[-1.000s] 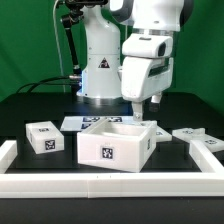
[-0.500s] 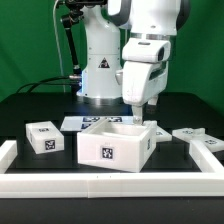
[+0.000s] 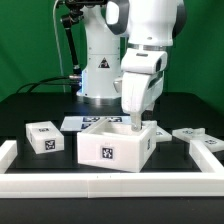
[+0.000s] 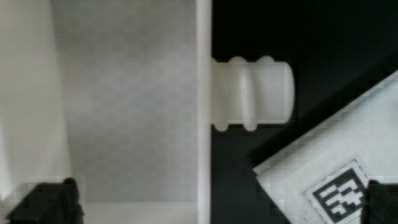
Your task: Assemble cabinet
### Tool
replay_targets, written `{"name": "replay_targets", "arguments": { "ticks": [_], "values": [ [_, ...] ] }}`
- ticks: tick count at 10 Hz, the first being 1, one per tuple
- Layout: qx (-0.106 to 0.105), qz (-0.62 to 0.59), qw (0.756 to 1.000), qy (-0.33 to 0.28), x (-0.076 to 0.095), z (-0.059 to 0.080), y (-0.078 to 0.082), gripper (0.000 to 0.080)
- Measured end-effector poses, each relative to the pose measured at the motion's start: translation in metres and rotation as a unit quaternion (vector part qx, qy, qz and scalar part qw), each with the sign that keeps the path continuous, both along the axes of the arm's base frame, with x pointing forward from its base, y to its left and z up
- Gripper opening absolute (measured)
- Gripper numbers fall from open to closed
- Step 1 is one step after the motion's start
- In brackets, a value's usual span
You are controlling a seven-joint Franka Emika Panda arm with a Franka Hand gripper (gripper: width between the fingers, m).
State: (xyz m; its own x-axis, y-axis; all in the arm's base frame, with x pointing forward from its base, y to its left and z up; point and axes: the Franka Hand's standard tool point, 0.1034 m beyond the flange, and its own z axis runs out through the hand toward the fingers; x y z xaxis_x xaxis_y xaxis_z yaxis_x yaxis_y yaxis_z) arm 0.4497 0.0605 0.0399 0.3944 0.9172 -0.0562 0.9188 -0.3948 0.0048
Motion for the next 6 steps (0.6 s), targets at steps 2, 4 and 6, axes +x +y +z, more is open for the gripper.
{"name": "replay_targets", "arguments": {
  "ticks": [2, 4, 6],
  "values": [
    [0.004, 0.0, 1.0, 0.002, -0.003, -0.011, 0.002, 0.0798],
    [0.006, 0.0, 1.0, 0.003, -0.004, -0.016, 0.003, 0.0798],
    [0.006, 0.0, 1.0, 0.001, -0.001, -0.016, 0.003, 0.0789]
  ]
}}
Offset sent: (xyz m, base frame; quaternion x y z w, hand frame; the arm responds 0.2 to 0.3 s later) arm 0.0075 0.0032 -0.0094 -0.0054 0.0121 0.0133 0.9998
